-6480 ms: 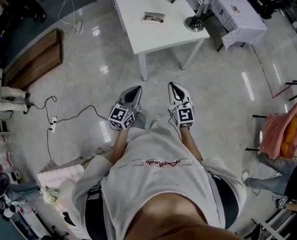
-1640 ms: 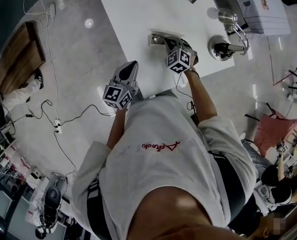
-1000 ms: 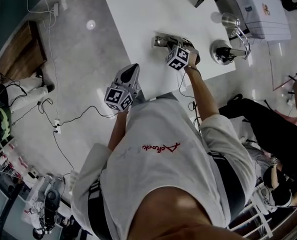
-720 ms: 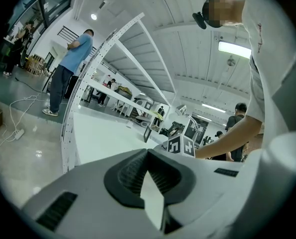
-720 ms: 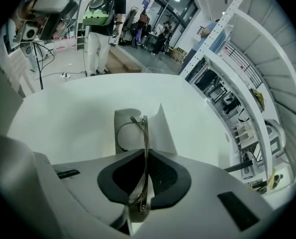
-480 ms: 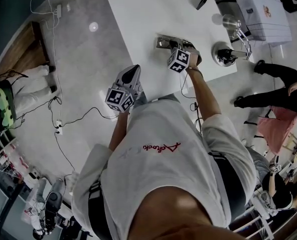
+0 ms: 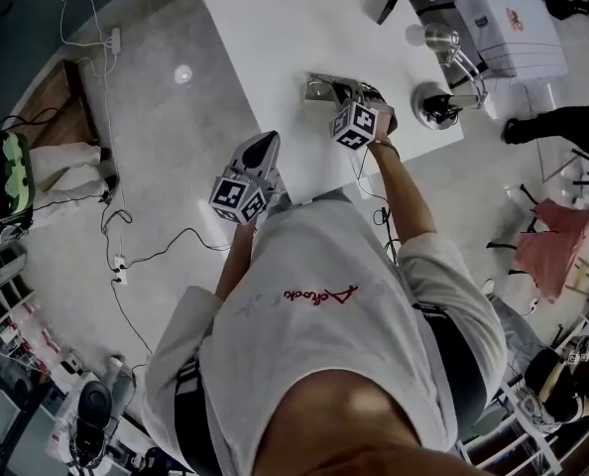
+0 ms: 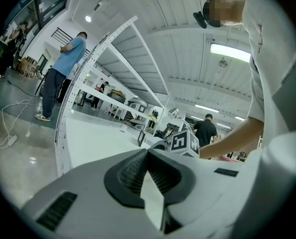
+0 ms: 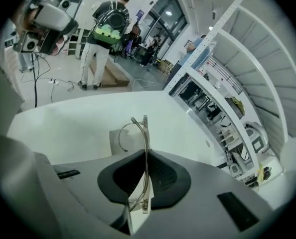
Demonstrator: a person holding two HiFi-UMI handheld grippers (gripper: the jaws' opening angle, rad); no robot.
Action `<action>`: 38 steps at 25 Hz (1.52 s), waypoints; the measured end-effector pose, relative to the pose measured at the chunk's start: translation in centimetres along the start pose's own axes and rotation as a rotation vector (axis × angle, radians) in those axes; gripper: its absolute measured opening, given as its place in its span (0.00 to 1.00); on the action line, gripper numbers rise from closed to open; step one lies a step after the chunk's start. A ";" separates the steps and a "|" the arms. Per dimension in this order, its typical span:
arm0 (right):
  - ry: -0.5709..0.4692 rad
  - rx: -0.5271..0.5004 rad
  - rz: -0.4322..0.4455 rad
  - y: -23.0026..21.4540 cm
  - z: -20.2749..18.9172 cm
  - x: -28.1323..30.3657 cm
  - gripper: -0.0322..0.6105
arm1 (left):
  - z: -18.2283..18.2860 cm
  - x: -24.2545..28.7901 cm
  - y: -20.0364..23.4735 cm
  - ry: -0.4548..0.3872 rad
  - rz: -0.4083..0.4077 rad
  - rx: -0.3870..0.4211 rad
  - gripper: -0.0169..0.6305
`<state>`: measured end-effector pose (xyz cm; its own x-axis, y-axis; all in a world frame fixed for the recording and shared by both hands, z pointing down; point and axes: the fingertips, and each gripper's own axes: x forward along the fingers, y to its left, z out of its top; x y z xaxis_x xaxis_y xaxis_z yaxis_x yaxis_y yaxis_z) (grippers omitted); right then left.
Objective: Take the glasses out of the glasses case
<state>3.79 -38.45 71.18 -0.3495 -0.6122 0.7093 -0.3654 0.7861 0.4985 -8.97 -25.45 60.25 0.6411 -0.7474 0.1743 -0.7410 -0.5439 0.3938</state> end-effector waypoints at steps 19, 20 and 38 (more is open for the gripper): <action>-0.514 1.183 -0.106 -5.9 0.6 -7.2 0.08 | 2.0 -2.2 -1.4 -0.064 -0.043 0.056 0.03; -0.532 1.157 -0.116 -6.1 1.0 -7.3 0.08 | 2.2 -2.3 -1.3 -0.071 -0.040 0.064 0.03; -0.716 0.921 -0.252 1.4 6.5 -19.8 0.08 | 2.5 -5.0 -4.6 -0.113 -0.093 0.125 0.03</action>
<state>4.57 -25.77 54.57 -0.4741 -0.8786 0.0577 -0.8720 0.4595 -0.1690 -9.27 -20.18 55.29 0.6869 -0.7258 0.0368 -0.7030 -0.6508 0.2869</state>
